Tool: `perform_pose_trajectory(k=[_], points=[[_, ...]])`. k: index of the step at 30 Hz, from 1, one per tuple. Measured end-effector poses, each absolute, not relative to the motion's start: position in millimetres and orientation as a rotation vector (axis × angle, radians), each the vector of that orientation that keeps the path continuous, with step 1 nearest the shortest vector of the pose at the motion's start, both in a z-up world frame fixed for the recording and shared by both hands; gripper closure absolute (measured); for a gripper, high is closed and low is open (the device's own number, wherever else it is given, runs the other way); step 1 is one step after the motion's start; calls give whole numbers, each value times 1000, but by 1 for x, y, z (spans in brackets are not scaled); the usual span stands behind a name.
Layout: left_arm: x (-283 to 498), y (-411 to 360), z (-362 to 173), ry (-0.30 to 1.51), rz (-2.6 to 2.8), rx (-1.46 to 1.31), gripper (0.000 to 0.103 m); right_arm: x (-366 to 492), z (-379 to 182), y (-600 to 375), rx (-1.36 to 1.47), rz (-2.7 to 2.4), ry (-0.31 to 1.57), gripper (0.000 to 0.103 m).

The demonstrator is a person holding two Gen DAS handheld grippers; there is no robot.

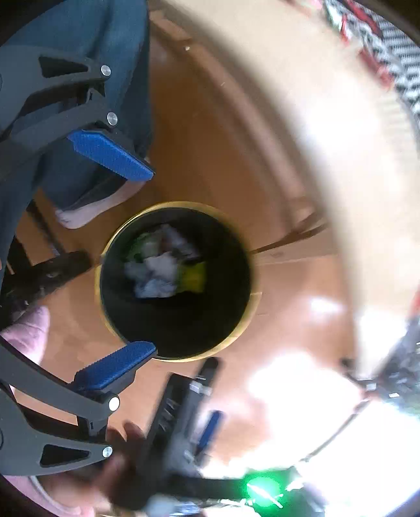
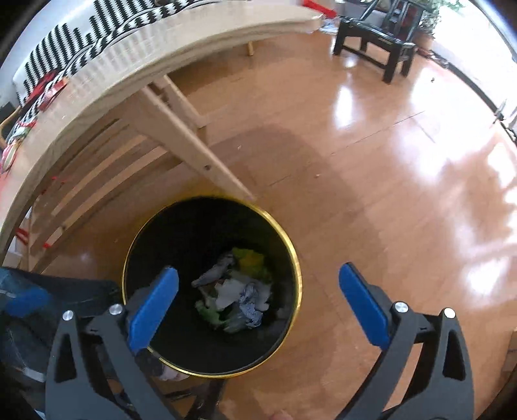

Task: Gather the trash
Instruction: 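Lower both items into the black bin and open both grippers, then grasp the white tissue with the left gripper while the right grasps the purple-pink toy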

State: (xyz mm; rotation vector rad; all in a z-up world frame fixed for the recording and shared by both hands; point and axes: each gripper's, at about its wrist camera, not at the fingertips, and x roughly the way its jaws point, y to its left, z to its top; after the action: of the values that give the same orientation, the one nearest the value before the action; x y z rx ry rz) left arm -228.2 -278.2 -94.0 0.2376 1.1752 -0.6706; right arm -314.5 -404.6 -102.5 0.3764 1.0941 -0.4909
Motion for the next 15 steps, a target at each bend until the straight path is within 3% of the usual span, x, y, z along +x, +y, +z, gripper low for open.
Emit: perform_pose_trajectory(k=[7,15], points=[[-159,-178,-19,970,-378,-7,7,-267,-46,-357,266,-372,968,7],[-96,-50,-7,944,15,-38,7,-174,-20,-267,233,-112,973,7]])
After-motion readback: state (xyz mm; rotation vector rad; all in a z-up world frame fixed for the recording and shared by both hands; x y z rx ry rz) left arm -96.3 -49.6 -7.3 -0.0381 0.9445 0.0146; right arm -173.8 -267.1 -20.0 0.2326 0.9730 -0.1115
